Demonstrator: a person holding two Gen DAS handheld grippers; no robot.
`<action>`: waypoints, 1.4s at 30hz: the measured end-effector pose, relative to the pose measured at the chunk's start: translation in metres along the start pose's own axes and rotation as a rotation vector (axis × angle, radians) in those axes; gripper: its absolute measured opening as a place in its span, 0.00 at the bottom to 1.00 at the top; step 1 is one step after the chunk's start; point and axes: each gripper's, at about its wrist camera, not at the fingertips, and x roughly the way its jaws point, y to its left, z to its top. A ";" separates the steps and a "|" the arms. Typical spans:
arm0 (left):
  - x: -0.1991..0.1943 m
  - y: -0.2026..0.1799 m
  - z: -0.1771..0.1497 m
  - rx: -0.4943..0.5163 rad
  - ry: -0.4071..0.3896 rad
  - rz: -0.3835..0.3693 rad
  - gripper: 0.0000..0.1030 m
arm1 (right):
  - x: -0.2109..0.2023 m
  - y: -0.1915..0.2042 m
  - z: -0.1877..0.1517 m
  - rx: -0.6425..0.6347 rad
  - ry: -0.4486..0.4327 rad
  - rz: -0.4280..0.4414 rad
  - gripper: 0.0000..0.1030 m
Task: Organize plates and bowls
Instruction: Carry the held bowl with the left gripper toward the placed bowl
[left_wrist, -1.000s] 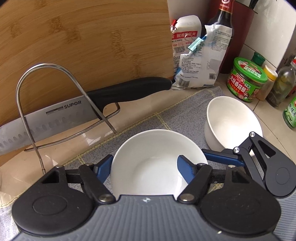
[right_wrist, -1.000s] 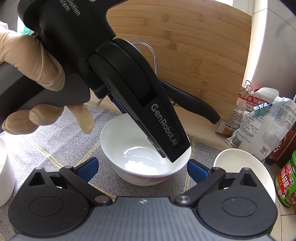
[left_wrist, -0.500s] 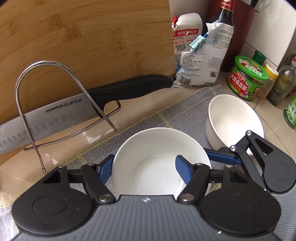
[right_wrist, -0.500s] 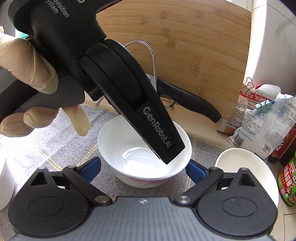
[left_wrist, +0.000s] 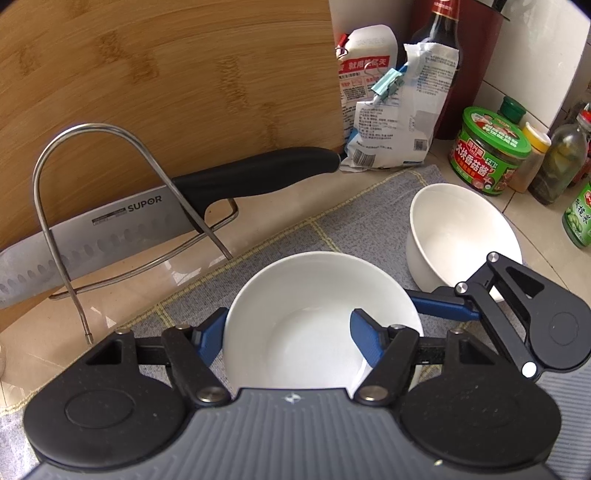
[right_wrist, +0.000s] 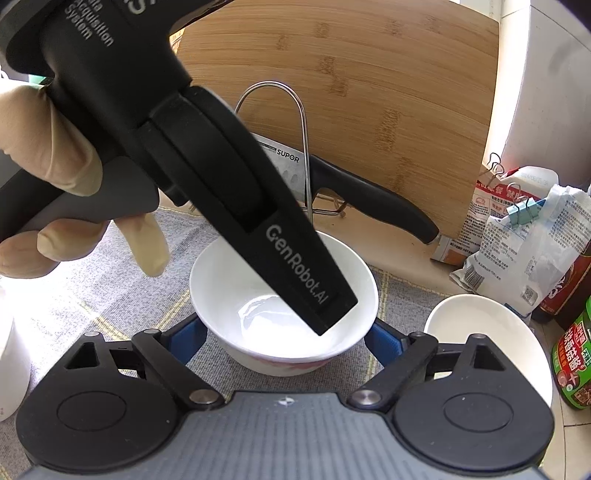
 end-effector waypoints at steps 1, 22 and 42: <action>-0.001 0.000 -0.001 -0.002 -0.001 -0.001 0.68 | -0.001 0.001 0.000 -0.004 -0.001 -0.001 0.91; -0.074 -0.003 -0.034 -0.065 -0.007 0.027 0.68 | -0.058 0.029 0.012 -0.078 -0.002 0.111 0.91; -0.150 0.024 -0.110 -0.165 -0.027 0.117 0.68 | -0.099 0.116 0.023 -0.179 -0.031 0.221 0.91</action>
